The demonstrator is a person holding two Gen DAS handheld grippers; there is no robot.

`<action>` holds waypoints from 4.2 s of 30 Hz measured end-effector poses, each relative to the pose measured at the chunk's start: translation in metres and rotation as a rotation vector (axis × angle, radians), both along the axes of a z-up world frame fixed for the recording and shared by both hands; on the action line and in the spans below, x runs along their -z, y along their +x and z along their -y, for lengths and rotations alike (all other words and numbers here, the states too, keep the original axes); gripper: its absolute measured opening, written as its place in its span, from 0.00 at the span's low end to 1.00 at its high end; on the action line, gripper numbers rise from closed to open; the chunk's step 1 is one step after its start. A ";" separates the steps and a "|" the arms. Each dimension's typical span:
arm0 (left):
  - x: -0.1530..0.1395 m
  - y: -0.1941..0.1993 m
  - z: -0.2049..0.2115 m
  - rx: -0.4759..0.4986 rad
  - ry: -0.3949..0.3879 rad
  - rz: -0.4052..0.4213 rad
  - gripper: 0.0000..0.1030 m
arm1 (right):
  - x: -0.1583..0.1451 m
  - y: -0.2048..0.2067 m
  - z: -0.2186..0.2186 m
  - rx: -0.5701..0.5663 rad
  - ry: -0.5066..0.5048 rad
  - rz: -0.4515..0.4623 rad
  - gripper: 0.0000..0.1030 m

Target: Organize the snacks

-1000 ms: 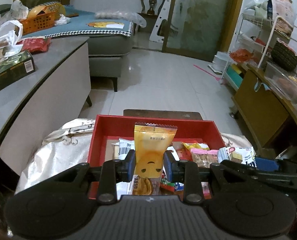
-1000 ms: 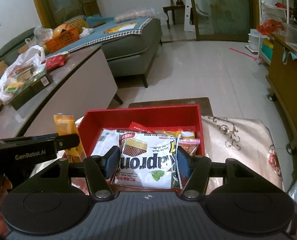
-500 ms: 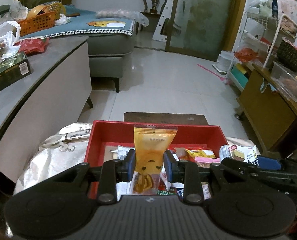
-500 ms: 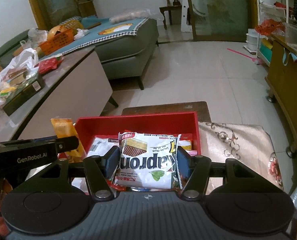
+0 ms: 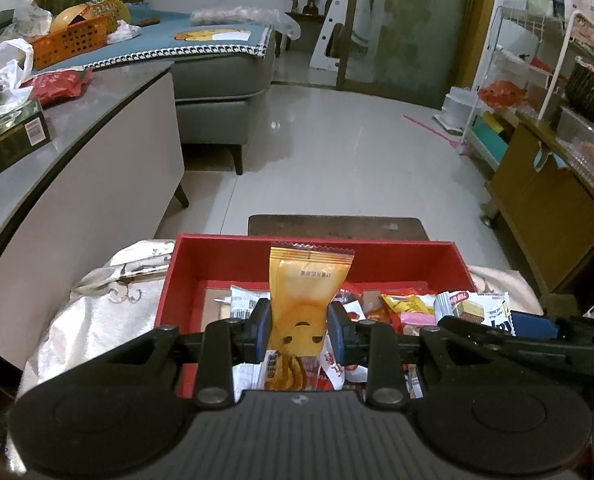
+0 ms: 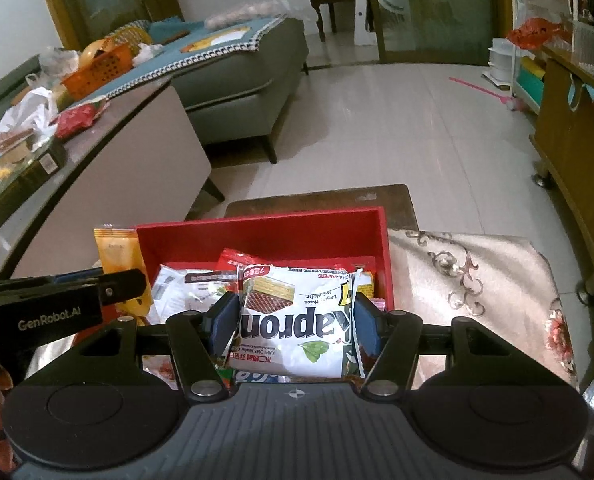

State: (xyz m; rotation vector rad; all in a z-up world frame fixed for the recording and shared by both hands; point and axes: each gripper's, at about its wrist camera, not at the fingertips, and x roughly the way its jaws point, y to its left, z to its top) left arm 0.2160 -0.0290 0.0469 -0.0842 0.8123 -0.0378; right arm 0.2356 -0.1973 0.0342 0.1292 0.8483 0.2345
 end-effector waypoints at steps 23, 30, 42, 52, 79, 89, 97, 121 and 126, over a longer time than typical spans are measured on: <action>0.039 0.021 0.016 0.018 0.037 -0.119 0.25 | 0.039 0.017 -0.007 0.004 -0.081 -0.028 0.70; 0.041 0.018 0.019 0.030 0.057 -0.130 0.28 | 0.038 0.019 -0.008 0.001 -0.099 -0.027 0.73; 0.027 0.004 0.015 0.028 0.067 -0.109 0.36 | 0.014 0.010 -0.002 0.040 -0.104 0.029 0.82; 0.008 -0.031 0.006 0.014 0.076 -0.081 0.43 | -0.014 -0.016 -0.001 0.076 -0.097 0.061 0.84; -0.004 -0.129 -0.018 -0.017 0.062 -0.065 0.50 | -0.036 -0.134 -0.018 0.055 -0.094 0.067 0.86; 0.003 -0.159 -0.013 -0.012 0.078 -0.069 0.56 | -0.031 -0.165 -0.013 0.061 -0.087 0.046 0.87; 0.003 -0.173 -0.013 -0.016 0.081 -0.070 0.57 | -0.024 -0.182 -0.012 0.068 -0.098 0.016 0.87; 0.000 -0.195 -0.005 -0.002 0.114 -0.026 0.72 | -0.014 -0.188 -0.019 0.052 -0.134 -0.018 0.88; 0.000 -0.195 -0.005 -0.004 0.118 -0.027 0.73 | -0.015 -0.188 -0.020 0.052 -0.133 -0.015 0.88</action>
